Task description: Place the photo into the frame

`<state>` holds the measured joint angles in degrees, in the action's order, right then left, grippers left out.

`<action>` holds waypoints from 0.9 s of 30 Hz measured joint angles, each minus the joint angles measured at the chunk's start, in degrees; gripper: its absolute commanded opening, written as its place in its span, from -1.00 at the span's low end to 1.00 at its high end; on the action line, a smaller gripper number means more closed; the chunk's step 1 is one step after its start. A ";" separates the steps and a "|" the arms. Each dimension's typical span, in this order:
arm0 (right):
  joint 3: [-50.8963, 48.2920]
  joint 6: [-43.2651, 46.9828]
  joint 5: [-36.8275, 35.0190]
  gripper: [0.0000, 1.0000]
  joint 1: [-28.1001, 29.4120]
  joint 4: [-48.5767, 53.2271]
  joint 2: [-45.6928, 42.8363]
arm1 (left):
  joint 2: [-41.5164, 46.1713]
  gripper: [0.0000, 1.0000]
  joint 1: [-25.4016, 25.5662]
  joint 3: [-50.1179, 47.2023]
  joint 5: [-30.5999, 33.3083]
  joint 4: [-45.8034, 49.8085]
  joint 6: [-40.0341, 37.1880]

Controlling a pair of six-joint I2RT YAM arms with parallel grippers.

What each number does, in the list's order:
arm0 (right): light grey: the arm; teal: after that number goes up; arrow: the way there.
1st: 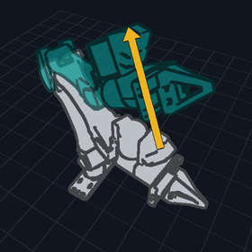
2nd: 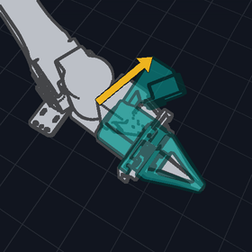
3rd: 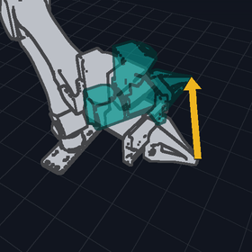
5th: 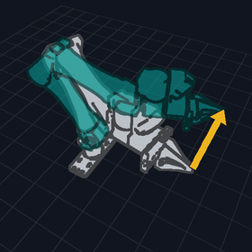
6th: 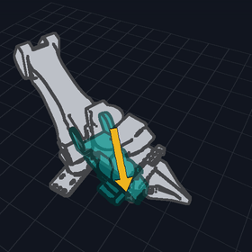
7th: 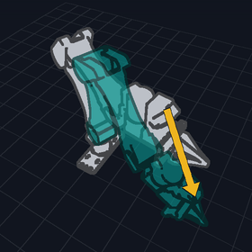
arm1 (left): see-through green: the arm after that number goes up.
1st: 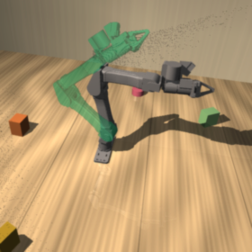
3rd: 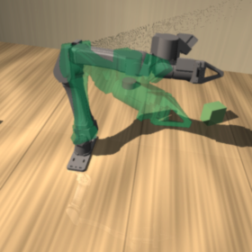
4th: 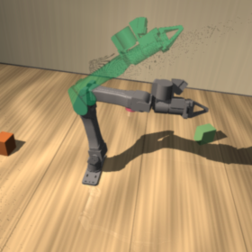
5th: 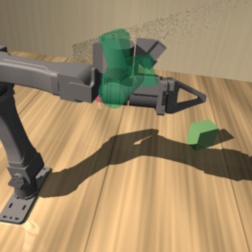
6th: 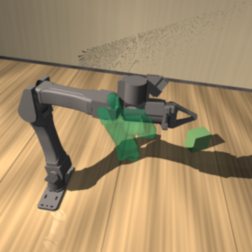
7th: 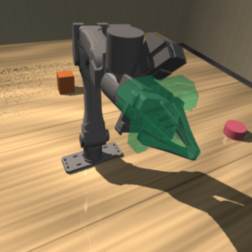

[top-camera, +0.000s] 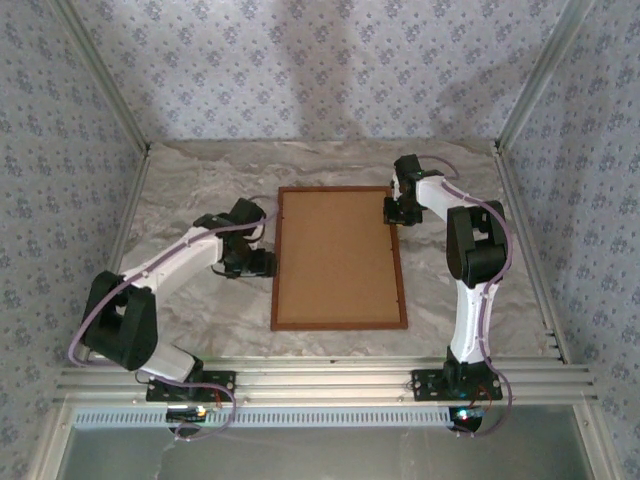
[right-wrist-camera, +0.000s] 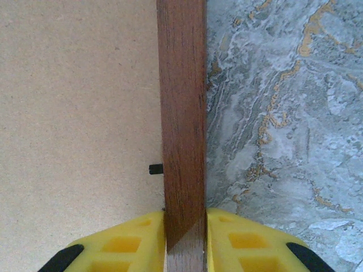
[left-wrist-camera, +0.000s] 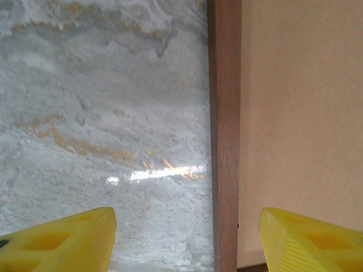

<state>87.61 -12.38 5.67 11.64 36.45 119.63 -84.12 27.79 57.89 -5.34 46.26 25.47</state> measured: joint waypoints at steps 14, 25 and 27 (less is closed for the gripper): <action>-0.48 0.02 0.13 -0.50 -0.04 -0.52 -0.28 | 0.52 0.36 3.78 -9.35 -2.21 -2.95 5.07; -0.63 0.00 0.13 -0.50 -0.04 -0.70 -0.39 | -1.05 0.35 5.53 -11.26 -2.40 -6.60 6.75; -0.70 0.00 0.13 -0.50 -0.04 -0.79 -0.39 | -1.95 0.35 5.95 -11.26 -2.56 -7.04 6.80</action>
<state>86.91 -12.38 5.80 11.60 35.66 119.24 -86.06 33.74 46.63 -7.90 39.22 32.27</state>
